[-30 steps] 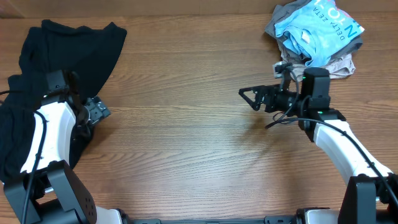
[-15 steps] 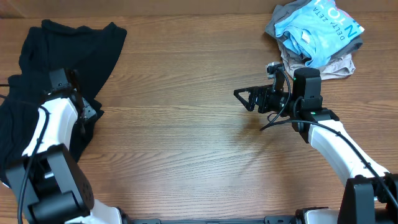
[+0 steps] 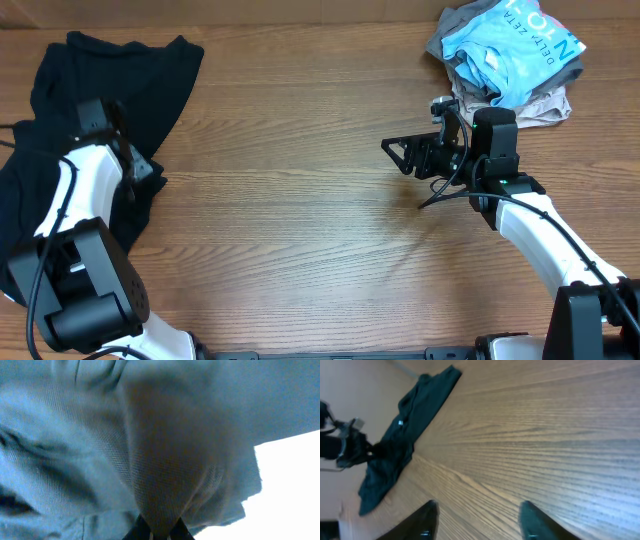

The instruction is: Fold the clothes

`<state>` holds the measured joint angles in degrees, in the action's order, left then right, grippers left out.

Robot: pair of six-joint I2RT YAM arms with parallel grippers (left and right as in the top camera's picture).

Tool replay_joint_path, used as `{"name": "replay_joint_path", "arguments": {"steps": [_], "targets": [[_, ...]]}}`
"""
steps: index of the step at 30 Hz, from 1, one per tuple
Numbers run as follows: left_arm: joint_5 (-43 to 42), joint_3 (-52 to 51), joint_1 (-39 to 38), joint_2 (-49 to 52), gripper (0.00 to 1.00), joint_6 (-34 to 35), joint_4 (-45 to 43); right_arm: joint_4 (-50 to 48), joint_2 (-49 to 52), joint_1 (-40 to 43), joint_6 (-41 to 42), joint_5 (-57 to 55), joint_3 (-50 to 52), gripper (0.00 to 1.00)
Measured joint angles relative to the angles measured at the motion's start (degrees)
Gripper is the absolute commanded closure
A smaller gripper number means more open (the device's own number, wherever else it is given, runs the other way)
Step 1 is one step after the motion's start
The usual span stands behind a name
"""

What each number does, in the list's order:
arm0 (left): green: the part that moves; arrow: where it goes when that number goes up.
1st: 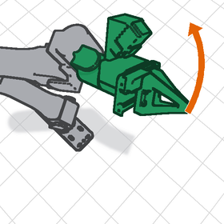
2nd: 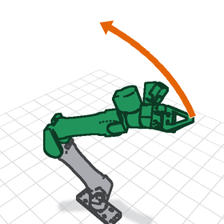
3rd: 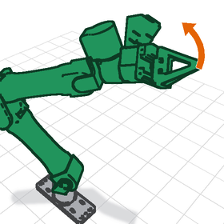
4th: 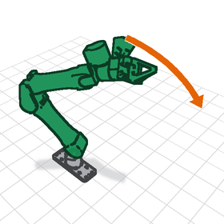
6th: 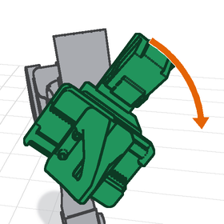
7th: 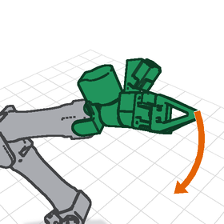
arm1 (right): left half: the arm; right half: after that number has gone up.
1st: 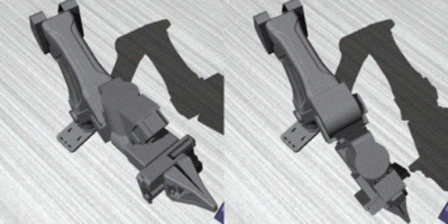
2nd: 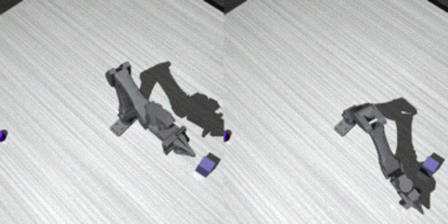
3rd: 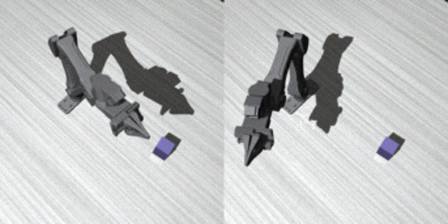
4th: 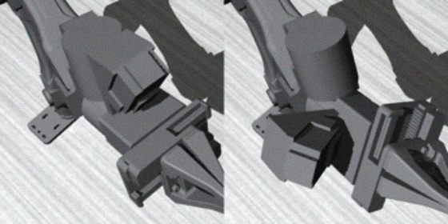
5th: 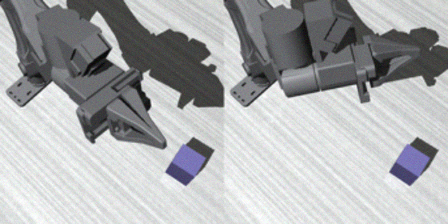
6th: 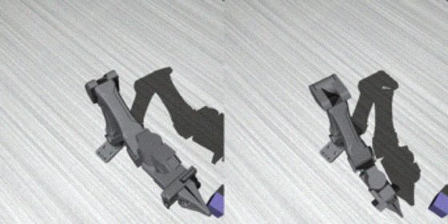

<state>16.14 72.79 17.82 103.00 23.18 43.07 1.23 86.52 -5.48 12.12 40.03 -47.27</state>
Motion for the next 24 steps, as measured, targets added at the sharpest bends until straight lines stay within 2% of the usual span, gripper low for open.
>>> {"name": "replay_joint_path", "arguments": {"steps": [2, 6, 11, 15, 19, 24], "targets": [[-3.0, 5.1, -0.2, -0.3, 0.96, -1.4, 5.3, -0.2, 0.0, 0.2, -0.1, -0.2, 0.0, 0.64], [-10.9, 19.4, -1.3, -1.1, 0.96, -4.3, 18.4, 2.5, 0.0, 0.5, 0.1, -0.6, -0.6, 0.64], [-20.2, 35.7, -4.4, -1.7, 0.96, -8.7, 26.4, 11.9, 0.0, 0.6, -1.8, -0.9, -4.3, 0.62], [-26.2, 45.2, -8.3, -2.1, 0.96, -10.4, 28.2, 22.5, -0.6, 0.6, -4.0, -1.3, -10.2, 0.62], [-31.5, 51.9, -11.6, -2.2, 0.96, -11.4, 27.4, 30.8, -2.0, 0.6, -5.4, -1.5, -16.8, 0.48], [-38.8, 58.0, -14.3, -2.2, 0.96, -10.6, 20.9, 34.8, -4.2, 0.6, -5.9, -0.7, -21.6, 0.39]]}}
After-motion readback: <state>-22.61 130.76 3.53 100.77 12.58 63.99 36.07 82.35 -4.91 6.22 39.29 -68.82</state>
